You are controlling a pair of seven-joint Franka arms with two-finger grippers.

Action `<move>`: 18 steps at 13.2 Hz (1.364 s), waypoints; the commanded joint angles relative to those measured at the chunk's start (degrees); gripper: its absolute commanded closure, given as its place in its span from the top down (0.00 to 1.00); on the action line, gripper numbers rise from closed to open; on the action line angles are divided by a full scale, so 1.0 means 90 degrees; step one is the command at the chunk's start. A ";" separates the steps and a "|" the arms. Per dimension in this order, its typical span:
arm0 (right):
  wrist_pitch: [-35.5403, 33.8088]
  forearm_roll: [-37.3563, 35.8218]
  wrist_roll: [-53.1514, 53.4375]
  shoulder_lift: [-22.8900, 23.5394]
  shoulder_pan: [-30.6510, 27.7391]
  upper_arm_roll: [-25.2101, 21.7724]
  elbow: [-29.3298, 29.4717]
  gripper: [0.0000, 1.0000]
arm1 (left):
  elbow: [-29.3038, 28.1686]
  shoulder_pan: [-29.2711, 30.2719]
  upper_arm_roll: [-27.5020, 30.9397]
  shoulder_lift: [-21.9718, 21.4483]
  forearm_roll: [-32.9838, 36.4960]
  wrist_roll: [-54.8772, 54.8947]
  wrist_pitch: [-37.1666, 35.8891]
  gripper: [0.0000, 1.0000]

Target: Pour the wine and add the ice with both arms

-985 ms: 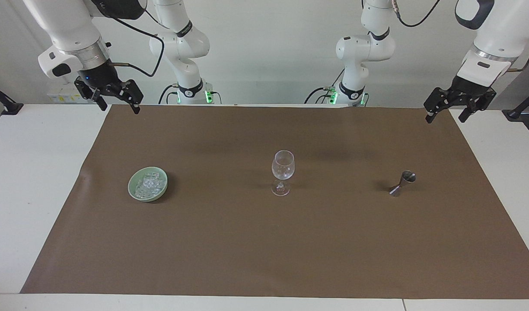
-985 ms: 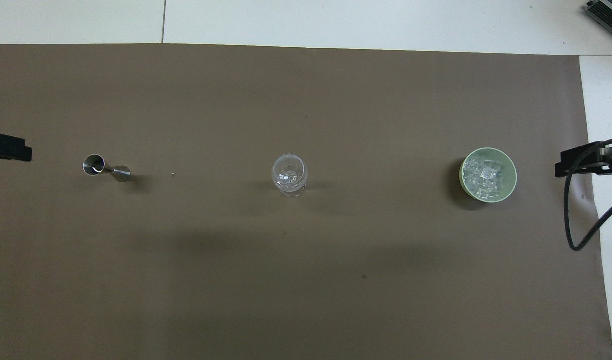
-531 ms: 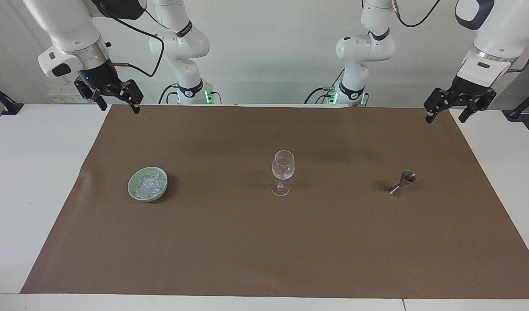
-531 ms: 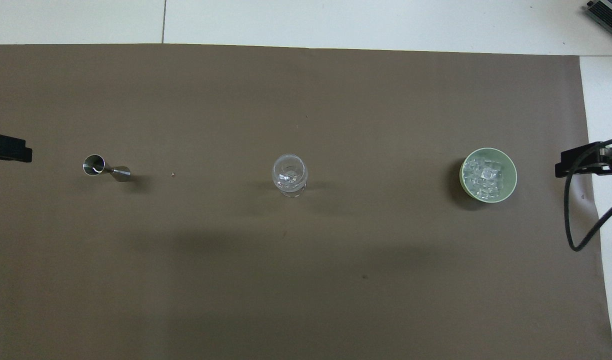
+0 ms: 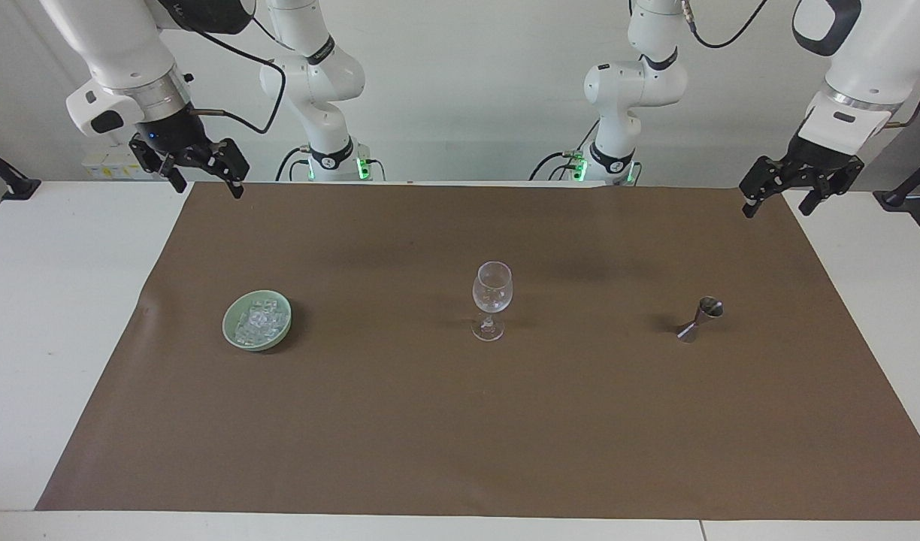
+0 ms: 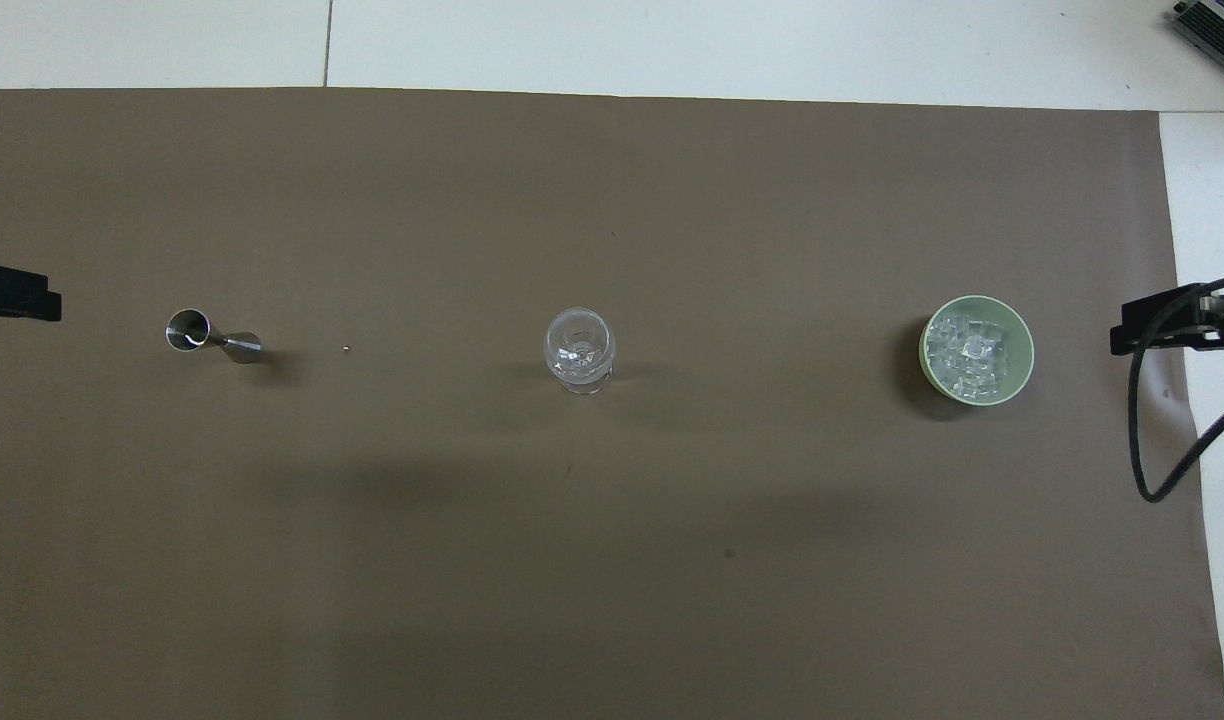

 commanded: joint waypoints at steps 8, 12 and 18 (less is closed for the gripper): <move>-0.0031 0.0093 0.0069 -0.0125 -0.0013 0.0016 -0.0117 1.00 | -0.0042 -0.0029 -0.0046 -0.0074 0.0099 0.0005 0.0171 1.00; -0.0031 0.0093 0.0079 -0.0125 -0.0013 0.0016 -0.0117 1.00 | -0.0140 -0.0029 -0.0046 -0.0123 0.0090 -0.0112 0.0161 1.00; -0.0031 0.0083 0.0079 -0.0115 -0.0013 0.0016 -0.0117 1.00 | -0.0131 0.0010 -0.0036 -0.0113 0.0090 -0.0034 0.0180 1.00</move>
